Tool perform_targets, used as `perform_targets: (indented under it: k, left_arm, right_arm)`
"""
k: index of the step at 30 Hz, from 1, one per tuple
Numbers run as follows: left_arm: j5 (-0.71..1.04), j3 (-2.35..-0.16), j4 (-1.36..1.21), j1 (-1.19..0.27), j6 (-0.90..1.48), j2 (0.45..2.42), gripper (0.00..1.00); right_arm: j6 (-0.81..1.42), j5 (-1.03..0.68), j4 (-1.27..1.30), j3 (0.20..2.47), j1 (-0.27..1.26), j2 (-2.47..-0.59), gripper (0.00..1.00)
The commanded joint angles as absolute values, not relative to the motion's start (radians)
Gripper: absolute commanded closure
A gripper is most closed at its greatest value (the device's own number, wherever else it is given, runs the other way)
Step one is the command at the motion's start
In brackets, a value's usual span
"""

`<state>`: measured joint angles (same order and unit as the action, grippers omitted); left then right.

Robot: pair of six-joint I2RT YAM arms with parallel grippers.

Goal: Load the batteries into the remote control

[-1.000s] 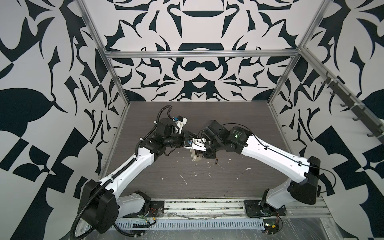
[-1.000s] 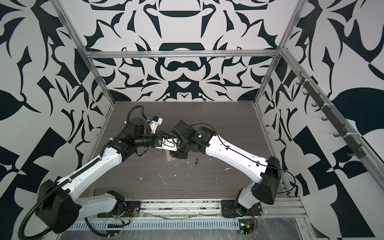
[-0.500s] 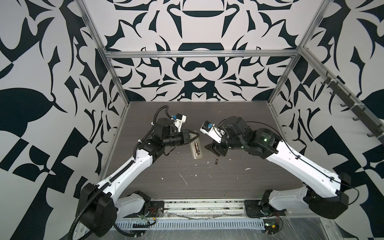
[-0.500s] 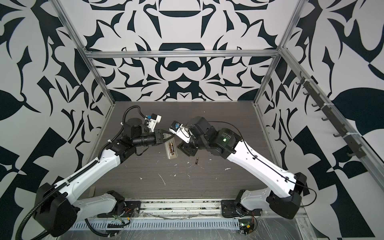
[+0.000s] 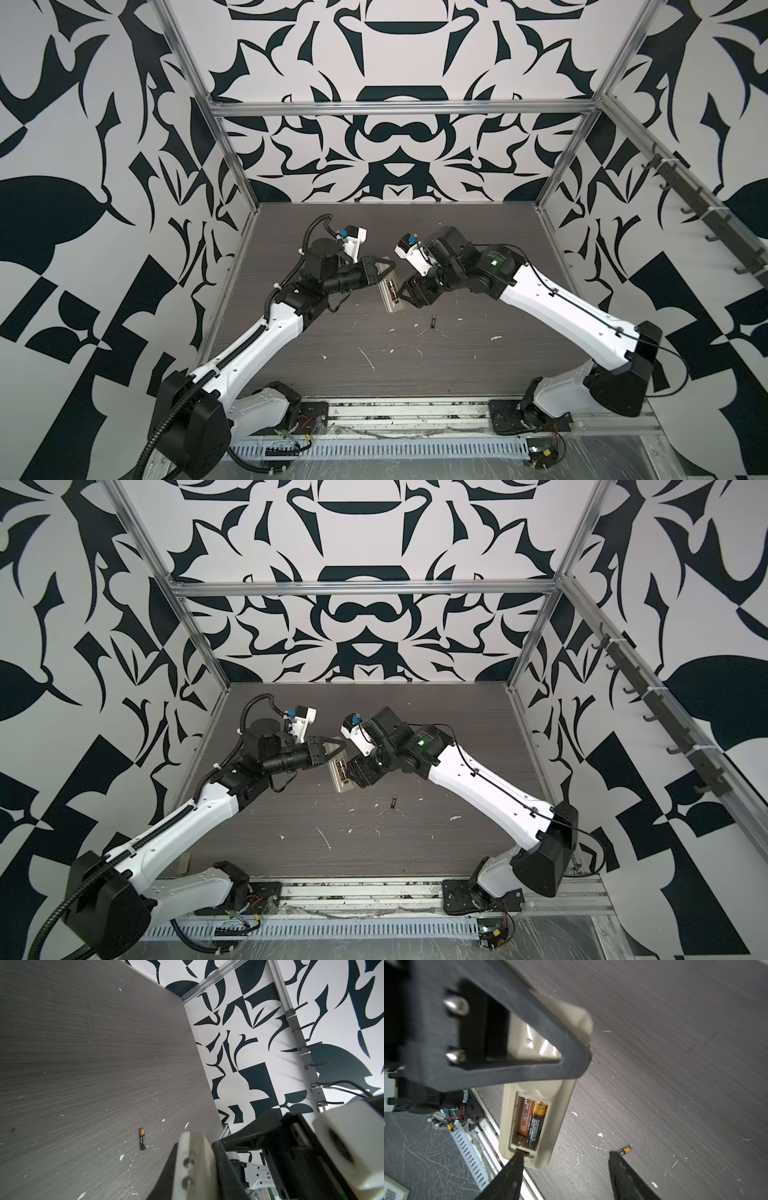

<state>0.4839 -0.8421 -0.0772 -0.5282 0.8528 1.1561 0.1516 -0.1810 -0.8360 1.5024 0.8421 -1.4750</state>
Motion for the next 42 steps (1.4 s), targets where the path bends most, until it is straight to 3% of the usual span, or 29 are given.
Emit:
perform_targets:
  k: [1, 8, 20, 27, 32, 38, 40, 42]
  left_arm:
    - [0.456, -0.821, -0.116, -0.524, 0.866, 1.13, 1.0]
    - [0.458, -0.824, -0.112, -0.524, 0.864, 1.129, 1.0]
    - [0.466, -0.83, -0.116, -0.524, 0.865, 1.144, 1.0]
    - [0.466, -0.83, -0.117, -0.523, 0.867, 1.14, 1.0]
    - [0.466, -0.834, -0.118, -0.523, 0.867, 1.14, 1.0]
    - [0.467, -0.838, -0.117, -0.524, 0.865, 1.144, 1.0]
    - [0.467, -0.839, -0.116, -0.523, 0.865, 1.146, 1.0]
    - [0.465, -0.839, -0.113, -0.524, 0.864, 1.149, 1.0]
  right_arm:
    - [0.147, -0.207, -0.823, 1.556, 0.847, -1.476, 0.37]
    - [0.162, -0.234, -0.797, 1.564, 0.847, -1.502, 0.45]
    - [0.184, -0.25, -0.765, 1.584, 0.847, -1.547, 0.48]
    - [0.183, -0.23, -0.782, 1.601, 0.846, -1.573, 0.71]
    - [0.182, -0.227, -0.787, 1.604, 0.847, -1.578, 0.79]
    - [0.181, -0.231, -0.794, 1.621, 0.846, -1.589, 0.79]
    - [0.173, -0.243, -0.795, 1.629, 0.847, -1.59, 0.72]
    - [0.169, -0.259, -0.789, 1.635, 0.847, -1.587, 0.59]
